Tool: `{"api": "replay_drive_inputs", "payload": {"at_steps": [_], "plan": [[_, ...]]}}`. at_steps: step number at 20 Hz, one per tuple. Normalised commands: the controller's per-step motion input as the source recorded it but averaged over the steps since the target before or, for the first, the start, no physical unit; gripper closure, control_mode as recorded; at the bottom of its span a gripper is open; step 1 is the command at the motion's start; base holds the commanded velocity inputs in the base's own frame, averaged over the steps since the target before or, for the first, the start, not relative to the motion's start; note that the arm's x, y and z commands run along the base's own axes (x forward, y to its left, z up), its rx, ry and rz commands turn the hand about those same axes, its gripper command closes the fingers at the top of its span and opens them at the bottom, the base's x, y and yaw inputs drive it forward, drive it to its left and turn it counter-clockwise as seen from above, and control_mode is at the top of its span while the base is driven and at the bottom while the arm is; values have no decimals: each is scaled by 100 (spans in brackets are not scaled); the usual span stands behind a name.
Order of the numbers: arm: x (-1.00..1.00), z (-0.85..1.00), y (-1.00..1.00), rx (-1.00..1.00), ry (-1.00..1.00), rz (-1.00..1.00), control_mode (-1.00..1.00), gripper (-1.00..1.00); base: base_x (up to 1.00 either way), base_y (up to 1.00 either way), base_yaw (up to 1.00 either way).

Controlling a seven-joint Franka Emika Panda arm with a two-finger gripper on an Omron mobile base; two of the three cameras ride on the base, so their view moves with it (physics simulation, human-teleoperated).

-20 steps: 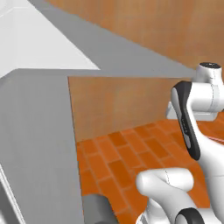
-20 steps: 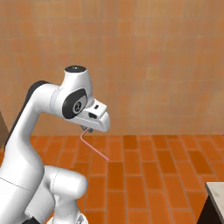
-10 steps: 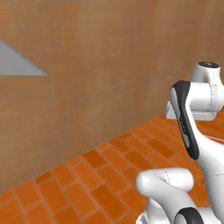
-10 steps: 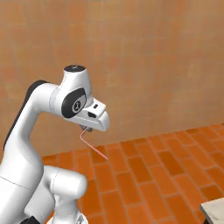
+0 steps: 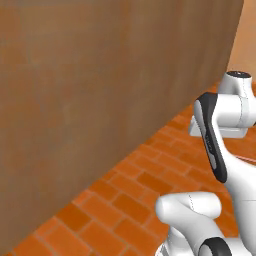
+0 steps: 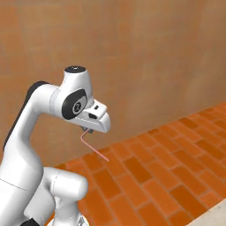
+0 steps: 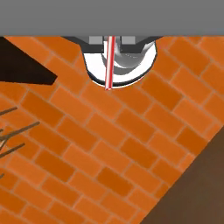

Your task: Take a straw from the drawer in front and place it inside the glass cup on the dining counter.

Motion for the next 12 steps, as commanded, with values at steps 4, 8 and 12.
{"api": "replay_drive_inputs", "payload": {"at_steps": [4, 8, 12], "plan": [[0, 0, 0, 0, 0, 0, 100, 100, 90, -28, -44], [0, 0, 0, 0, 0, 0, 100, 100, 91, -15, -46], [0, 0, 0, 0, 0, 0, 100, 100, 73, 0, -54]]}}
